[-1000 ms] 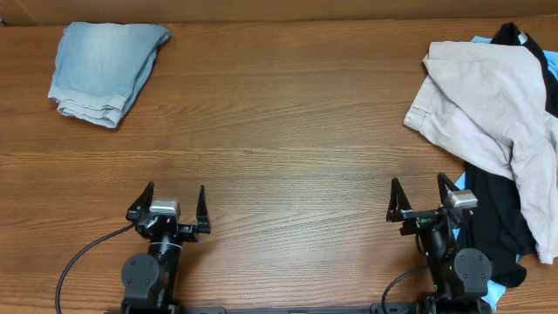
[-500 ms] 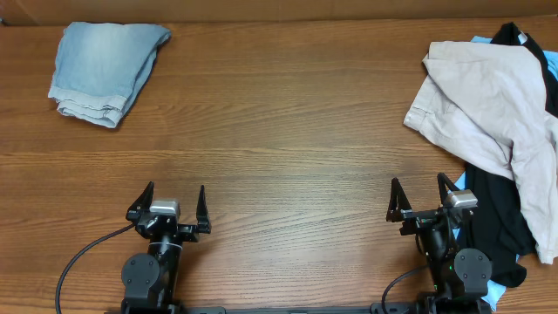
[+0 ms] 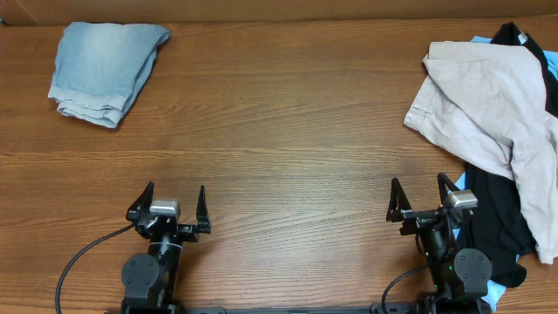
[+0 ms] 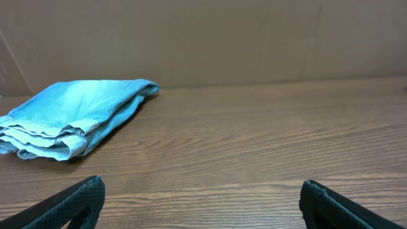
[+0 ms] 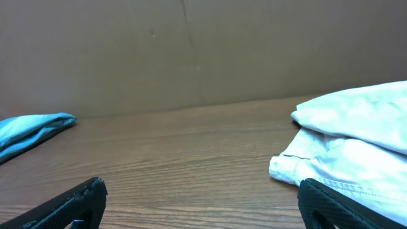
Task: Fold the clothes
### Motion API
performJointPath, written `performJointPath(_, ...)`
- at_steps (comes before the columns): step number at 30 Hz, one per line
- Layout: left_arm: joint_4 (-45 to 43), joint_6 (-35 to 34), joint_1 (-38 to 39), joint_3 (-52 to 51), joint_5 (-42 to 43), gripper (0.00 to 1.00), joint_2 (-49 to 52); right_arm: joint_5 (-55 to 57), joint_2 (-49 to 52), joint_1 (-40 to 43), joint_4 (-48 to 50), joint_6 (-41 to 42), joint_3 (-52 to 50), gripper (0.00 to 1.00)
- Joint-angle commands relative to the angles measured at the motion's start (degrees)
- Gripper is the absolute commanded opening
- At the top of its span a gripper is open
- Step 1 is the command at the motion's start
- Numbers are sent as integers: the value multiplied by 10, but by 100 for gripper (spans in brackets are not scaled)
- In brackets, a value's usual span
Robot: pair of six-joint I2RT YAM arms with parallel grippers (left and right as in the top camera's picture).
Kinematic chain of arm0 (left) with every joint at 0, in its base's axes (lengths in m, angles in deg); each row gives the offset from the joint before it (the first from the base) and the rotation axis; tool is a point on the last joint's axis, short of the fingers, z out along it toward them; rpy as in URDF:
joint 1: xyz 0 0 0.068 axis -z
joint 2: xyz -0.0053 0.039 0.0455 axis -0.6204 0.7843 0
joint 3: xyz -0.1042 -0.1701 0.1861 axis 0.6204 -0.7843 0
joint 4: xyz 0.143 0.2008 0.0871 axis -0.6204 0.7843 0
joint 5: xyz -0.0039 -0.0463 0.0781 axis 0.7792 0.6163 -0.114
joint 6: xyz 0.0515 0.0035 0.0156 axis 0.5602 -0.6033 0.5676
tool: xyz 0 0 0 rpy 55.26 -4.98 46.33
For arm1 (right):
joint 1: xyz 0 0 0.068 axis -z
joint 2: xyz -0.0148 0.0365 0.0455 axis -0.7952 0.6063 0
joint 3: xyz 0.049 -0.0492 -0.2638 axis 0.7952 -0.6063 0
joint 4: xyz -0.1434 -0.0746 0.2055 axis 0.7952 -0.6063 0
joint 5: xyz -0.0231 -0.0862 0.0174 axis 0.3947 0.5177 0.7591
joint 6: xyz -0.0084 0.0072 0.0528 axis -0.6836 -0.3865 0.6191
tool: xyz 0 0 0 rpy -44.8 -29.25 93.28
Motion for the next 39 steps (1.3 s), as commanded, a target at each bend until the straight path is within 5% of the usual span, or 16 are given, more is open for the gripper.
performJointPath(1, 0, 11, 4, -2, -8, 100, -7, 4, -7, -3, 2, 3, -4, 100)
performJointPath(28, -30, -3, 4, -2, 4, 100, -7, -18, -7, -3, 73, 2, 0, 100)
performJointPath(39, -19, -47, -1, 114, 4, 100, 33, 30, 24, -2, 24, -44, 131, 100)
